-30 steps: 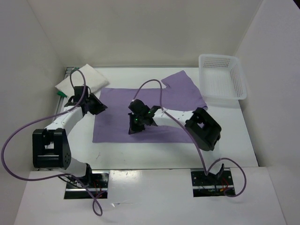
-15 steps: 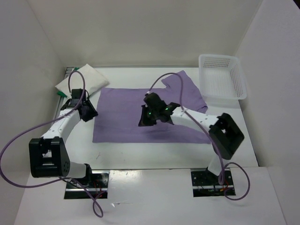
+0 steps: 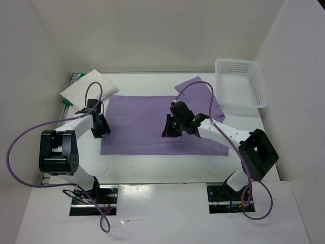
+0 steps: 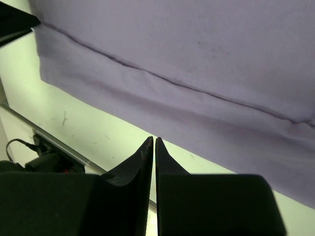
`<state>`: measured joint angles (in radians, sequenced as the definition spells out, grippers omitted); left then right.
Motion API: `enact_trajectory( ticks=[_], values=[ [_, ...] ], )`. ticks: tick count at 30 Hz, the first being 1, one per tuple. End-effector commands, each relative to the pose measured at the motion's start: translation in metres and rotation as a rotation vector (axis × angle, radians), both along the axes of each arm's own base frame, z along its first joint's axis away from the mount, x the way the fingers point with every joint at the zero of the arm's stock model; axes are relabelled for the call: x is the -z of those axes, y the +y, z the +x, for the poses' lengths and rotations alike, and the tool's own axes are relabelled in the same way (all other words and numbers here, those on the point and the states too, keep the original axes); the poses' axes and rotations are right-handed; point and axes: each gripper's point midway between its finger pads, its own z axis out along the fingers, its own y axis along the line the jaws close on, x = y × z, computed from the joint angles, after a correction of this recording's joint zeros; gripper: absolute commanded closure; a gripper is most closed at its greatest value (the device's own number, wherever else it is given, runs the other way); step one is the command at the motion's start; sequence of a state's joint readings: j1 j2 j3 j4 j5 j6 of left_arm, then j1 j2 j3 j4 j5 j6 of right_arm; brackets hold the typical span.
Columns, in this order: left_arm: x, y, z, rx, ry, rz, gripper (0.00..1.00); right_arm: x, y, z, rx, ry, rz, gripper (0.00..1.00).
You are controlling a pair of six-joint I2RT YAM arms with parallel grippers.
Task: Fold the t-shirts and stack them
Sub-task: Fold the flattened tshirt in 1/3 of the way
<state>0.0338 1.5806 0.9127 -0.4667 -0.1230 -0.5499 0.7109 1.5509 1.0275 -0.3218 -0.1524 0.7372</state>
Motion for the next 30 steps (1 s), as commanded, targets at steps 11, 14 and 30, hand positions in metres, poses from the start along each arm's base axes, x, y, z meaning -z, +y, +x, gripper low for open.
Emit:
enact_trajectory(
  ticks=[11, 14, 30],
  values=[
    [-0.008, -0.007, 0.023, 0.005, -0.072, -0.036, 0.74, 0.002, 0.004, -0.004, -0.039, -0.018, 0.011, 0.91],
    [-0.011, -0.005, 0.024, 0.012, -0.08, -0.023, 0.79, 0.007, 0.003, -0.002, -0.039, -0.02, -0.006, 0.9],
    [-0.041, 0.027, 0.023, -0.104, -0.148, -0.003, 1.0, 0.039, -0.008, -0.002, -0.034, 0.012, -0.099, 0.82]
  ],
)
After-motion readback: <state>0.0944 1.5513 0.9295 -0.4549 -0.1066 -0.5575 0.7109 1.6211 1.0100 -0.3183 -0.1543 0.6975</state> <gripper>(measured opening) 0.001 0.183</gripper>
